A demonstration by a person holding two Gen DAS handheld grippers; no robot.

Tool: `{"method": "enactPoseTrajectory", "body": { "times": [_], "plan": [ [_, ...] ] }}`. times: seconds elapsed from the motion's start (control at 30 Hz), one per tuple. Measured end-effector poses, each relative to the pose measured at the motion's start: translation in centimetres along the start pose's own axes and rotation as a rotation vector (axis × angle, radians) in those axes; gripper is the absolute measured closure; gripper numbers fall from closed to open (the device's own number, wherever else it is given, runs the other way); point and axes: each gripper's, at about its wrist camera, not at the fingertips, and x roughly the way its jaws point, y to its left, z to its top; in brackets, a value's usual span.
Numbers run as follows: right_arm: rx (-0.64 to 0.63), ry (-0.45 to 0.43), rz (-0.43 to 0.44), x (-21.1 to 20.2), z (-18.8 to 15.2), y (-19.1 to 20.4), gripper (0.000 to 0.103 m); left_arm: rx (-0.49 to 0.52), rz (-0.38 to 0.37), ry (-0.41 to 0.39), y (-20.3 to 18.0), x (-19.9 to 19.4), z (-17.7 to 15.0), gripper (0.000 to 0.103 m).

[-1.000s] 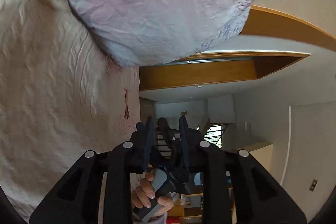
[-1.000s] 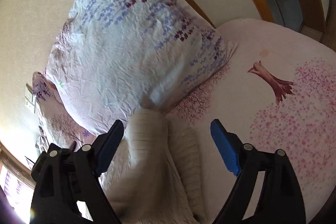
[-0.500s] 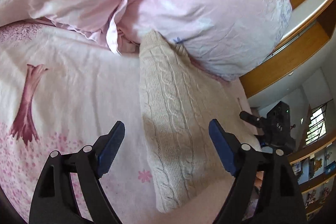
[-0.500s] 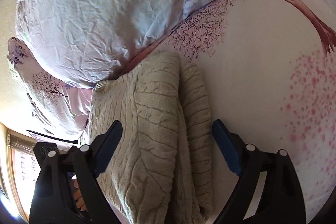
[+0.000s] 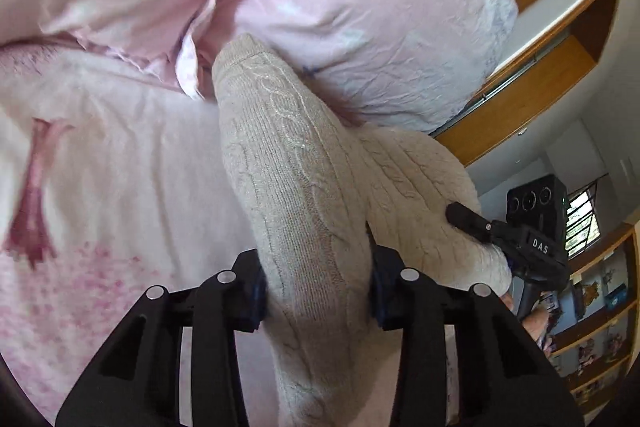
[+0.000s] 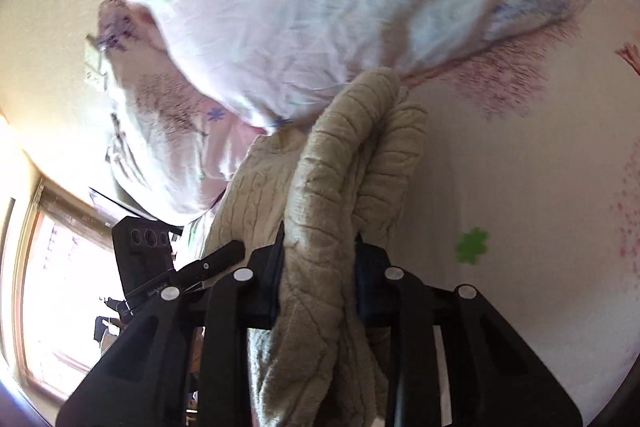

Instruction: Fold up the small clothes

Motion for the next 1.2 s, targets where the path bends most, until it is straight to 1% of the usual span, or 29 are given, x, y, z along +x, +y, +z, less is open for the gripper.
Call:
{"method": "enactPoseTrajectory", "body": {
  "times": [0.03,0.07,0.13,0.17,0.2,0.23,0.27,0.3,0.33,0.4,0.43,0.47,0.5,0.57,0.63,0.7,0.73,0.8,0.87,0.93,1.0,1.07,1.17,1.2],
  "plan": [
    [-0.030,0.015,-0.005,1.3,-0.1,1.1,0.076,0.022,0.025,-0.024,0.4,-1.4,0.0,0.062],
    [-0.055,0.032,-0.037,2.6,-0.1,1.8,0.076,0.038,0.081,-0.037,1.0,-2.4,0.1,0.059],
    [-0.073,0.076,-0.206,5.7,-0.4,2.1,0.070,0.046,0.244,-0.043,2.5,-3.4,0.2,0.050],
    [-0.067,0.084,-0.297,6.6,-0.9,2.1,0.069,0.036,0.308,-0.044,3.2,-4.1,0.0,0.049],
    [-0.071,0.054,-0.343,6.6,-1.5,2.4,0.068,0.037,0.362,-0.062,3.5,-5.0,-0.4,0.049],
    [-0.087,0.003,-0.360,5.9,-2.1,3.1,0.066,0.067,0.410,-0.091,3.2,-6.1,-1.0,0.045],
    [-0.111,-0.053,-0.396,4.9,-2.8,4.0,0.064,0.109,0.462,-0.110,2.5,-7.0,-1.6,0.041],
    [-0.136,-0.122,-0.434,3.5,-3.6,4.9,0.058,0.146,0.525,-0.125,2.0,-8.3,-2.5,0.030],
    [-0.154,-0.171,-0.433,2.1,-4.5,5.7,0.040,0.165,0.576,-0.136,1.9,-10.1,-3.6,0.017],
    [-0.181,-0.203,-0.372,-0.2,-6.3,6.9,0.017,0.182,0.654,-0.145,1.5,-12.5,-5.5,0.001],
    [-0.199,-0.204,-0.373,-0.9,-7.4,7.3,0.010,0.185,0.679,-0.151,1.8,-13.4,-6.6,0.001],
    [-0.222,-0.200,-0.405,-1.3,-8.6,7.8,0.006,0.182,0.695,-0.145,1.4,-13.8,-7.5,0.001],
    [-0.239,-0.198,-0.457,-1.5,-9.6,8.1,0.002,0.172,0.710,-0.127,1.1,-13.9,-8.5,0.001],
    [-0.278,-0.173,-0.525,-1.5,-11.7,8.5,0.002,0.140,0.717,-0.075,0.7,-13.3,-10.0,0.001],
    [-0.309,-0.134,-0.562,-0.8,-13.6,8.4,0.002,0.110,0.698,-0.024,0.7,-11.8,-11.0,0.001],
    [-0.331,-0.069,-0.591,0.7,-15.2,8.4,0.002,0.110,0.711,0.016,0.8,-10.0,-11.7,0.001],
    [-0.334,-0.043,-0.619,1.6,-15.8,8.3,0.002,0.109,0.729,0.038,0.7,-9.4,-12.0,0.001],
    [-0.320,-0.009,-0.685,2.9,-16.4,7.7,0.002,0.107,0.737,0.077,0.9,-8.1,-12.1,0.001],
    [-0.266,0.017,-0.726,3.7,-16.5,6.9,0.002,0.096,0.743,0.108,1.2,-7.2,-12.2,0.001],
    [-0.221,0.035,-0.727,4.1,-16.6,6.3,0.002,0.100,0.766,0.099,1.1,-6.8,-12.4,0.001],
    [-0.247,0.032,-0.735,4.3,-17.0,6.6,0.002,0.081,0.760,0.074,1.2,-7.0,-12.7,0.001],
    [-0.272,0.038,-0.766,4.8,-17.3,6.8,0.002,0.066,0.752,0.045,1.2,-7.4,-12.9,0.001],
    [-0.267,0.035,-0.751,4.5,-17.4,6.8,0.002,0.106,0.777,0.023,0.9,-7.1,-13.3,0.001],
    [-0.268,0.040,-0.751,4.5,-17.4,6.8,0.002,0.103,0.779,0.026,0.8,-7.1,-13.3,0.001]
  ]
}}
